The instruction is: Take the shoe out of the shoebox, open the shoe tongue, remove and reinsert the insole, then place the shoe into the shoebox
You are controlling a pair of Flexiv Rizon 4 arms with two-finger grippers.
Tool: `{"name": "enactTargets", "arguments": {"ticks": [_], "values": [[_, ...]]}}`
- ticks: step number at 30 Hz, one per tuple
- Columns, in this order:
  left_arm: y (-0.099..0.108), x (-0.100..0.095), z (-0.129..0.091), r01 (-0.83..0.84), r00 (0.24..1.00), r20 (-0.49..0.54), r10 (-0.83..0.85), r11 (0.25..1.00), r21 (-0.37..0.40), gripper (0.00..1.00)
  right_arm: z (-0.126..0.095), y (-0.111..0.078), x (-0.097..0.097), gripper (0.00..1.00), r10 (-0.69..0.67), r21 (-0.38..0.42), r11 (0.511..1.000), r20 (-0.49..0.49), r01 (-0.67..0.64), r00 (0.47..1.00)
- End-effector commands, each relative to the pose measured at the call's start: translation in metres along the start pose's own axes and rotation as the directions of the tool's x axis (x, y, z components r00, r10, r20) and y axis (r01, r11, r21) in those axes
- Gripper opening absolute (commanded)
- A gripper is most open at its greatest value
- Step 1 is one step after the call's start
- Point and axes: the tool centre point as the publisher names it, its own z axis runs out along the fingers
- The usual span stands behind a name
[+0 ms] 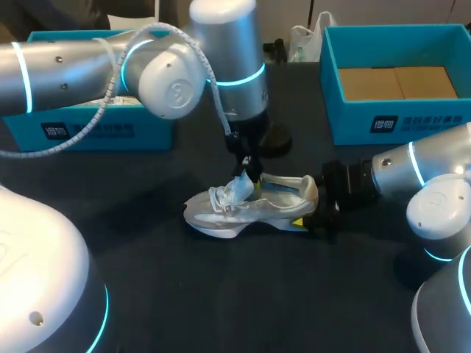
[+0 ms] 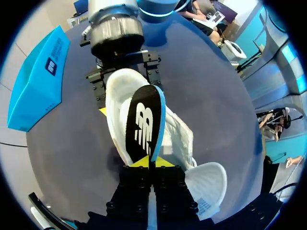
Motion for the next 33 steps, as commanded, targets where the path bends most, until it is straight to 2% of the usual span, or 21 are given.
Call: {"name": "enactTargets", "arguments": {"ticks": [1,20,29,30,31,32,33], "values": [[0.003,0.006,-0.011,0.006,1.000,0.014,-0.006,1.000,0.030,0.00,0.004,-0.002,0.000,0.00,0.000,0.006,1.000,0.000,0.000,1.000],[-0.047,0.007,-0.025,0.054,0.999,-0.017,-0.052,0.984,0.172,0.00,0.004,-0.002,0.000,0.00,0.000,0.006,1.000,0.000,0.000,1.000],[-0.067,0.005,-0.025,0.036,0.999,-0.034,-0.030,0.981,0.191,0.00,0.004,-0.002,0.000,0.00,0.000,0.006,1.000,0.000,0.000,1.000],[-0.069,0.006,-0.026,0.022,0.999,-0.030,-0.016,0.982,0.190,0.07,0.004,-0.002,0.000,0.00,0.000,0.006,1.000,0.000,0.000,1.000],[-0.070,0.007,-0.027,0.011,1.000,-0.025,-0.006,0.983,0.185,0.27,0.004,-0.002,0.000,0.00,0.000,0.006,1.000,0.000,0.000,1.000],[-0.071,0.009,-0.027,-0.005,1.000,-0.019,0.009,0.983,0.183,0.36,0.004,-0.002,0.000,0.00,0.000,0.006,1.000,0.000,0.000,1.000],[-0.072,0.010,-0.027,-0.024,1.000,-0.006,0.025,0.984,0.178,0.40,0.004,-0.002,0.000,0.00,0.000,0.006,1.000,0.000,0.000,1.000]]}}
